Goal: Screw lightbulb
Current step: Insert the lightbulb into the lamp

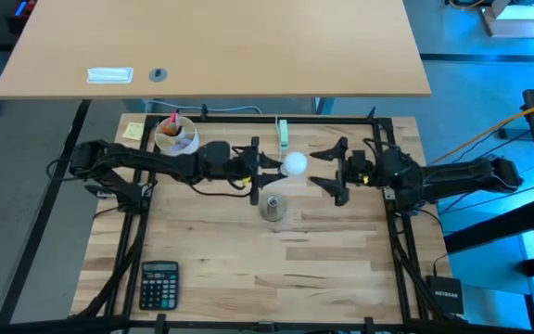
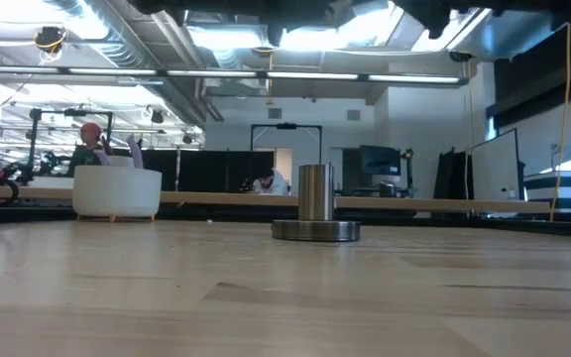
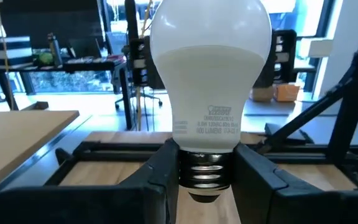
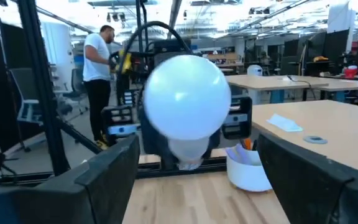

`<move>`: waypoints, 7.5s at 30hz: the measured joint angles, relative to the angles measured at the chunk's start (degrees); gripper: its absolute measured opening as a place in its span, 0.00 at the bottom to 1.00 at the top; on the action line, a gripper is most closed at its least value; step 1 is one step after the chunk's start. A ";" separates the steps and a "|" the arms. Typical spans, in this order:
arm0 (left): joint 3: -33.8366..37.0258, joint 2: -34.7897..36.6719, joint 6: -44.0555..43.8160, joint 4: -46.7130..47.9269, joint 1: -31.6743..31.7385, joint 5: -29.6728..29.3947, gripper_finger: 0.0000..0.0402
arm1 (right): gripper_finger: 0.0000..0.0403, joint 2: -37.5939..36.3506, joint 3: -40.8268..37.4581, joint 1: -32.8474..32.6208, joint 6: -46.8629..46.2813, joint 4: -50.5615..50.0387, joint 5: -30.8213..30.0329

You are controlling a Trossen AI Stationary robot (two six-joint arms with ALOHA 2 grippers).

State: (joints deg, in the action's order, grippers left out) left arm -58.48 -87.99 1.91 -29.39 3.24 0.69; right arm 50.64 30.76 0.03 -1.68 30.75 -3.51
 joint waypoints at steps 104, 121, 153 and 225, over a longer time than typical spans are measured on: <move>16.81 13.09 -1.51 7.24 -0.78 -7.96 0.39 | 0.66 47.18 3.32 3.37 -3.25 28.28 10.58; 16.81 13.09 -1.27 7.44 -0.78 -7.96 0.39 | 0.65 49.73 3.43 3.32 -0.84 27.98 10.36; 16.81 7.28 -14.55 20.89 -1.24 -6.82 0.39 | 0.66 51.18 3.34 3.37 -0.97 29.06 9.60; 19.38 -21.40 -9.87 -9.97 -4.33 -6.39 0.38 | 0.67 51.20 3.39 -1.92 -3.80 26.72 -6.57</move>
State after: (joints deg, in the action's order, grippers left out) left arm -39.10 -109.38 -7.96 -39.36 -1.09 -5.70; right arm 101.84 34.15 -1.89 -5.49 57.46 -10.08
